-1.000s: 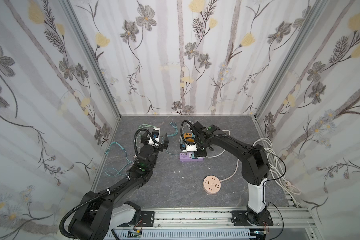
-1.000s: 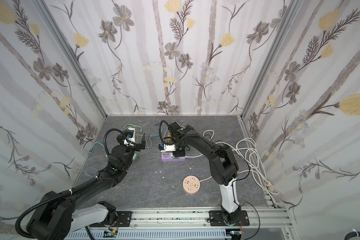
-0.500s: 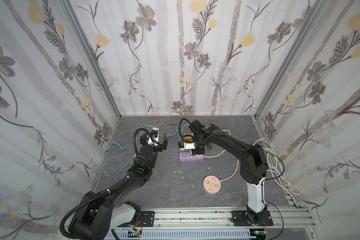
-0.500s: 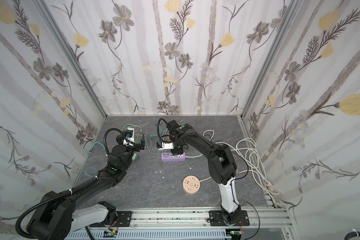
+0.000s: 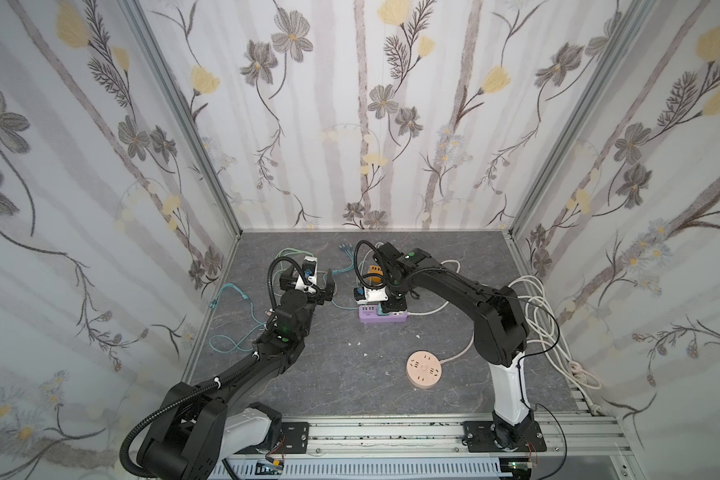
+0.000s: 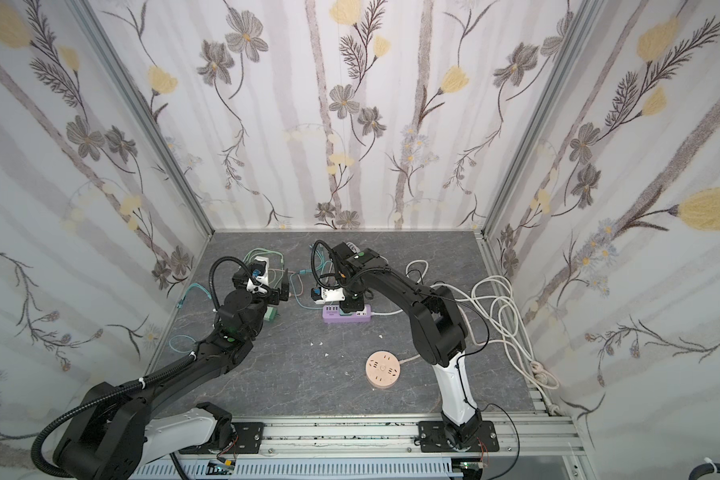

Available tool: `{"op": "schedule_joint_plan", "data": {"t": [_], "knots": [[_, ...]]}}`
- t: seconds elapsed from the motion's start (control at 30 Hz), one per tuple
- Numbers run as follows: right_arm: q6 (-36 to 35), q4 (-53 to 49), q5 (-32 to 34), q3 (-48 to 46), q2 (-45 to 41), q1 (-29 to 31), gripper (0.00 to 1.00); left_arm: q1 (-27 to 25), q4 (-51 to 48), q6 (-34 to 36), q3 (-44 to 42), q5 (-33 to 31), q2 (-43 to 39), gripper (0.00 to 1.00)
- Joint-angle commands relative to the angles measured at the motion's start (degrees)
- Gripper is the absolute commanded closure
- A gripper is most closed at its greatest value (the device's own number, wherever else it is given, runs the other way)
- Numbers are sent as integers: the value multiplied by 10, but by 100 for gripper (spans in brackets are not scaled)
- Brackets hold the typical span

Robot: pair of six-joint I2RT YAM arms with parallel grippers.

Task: Insert the plug
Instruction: 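Lower the teal charger into the purple strip's socket with the right gripper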

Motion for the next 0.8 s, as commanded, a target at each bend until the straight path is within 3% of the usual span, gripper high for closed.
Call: {"op": "schedule_joint_plan", "data": {"t": [0.0,0.57,0.77], "knots": [[-7,-25,7,3,2,0,100,1,5,-11,-1,-5,-2,0],[0,-30,22,15,41,1,100,4,-1,-18,-1,-5,3,0],[19,-56,70,37,78,2,100,5,-10,-24,1,-2,1,0]]}}
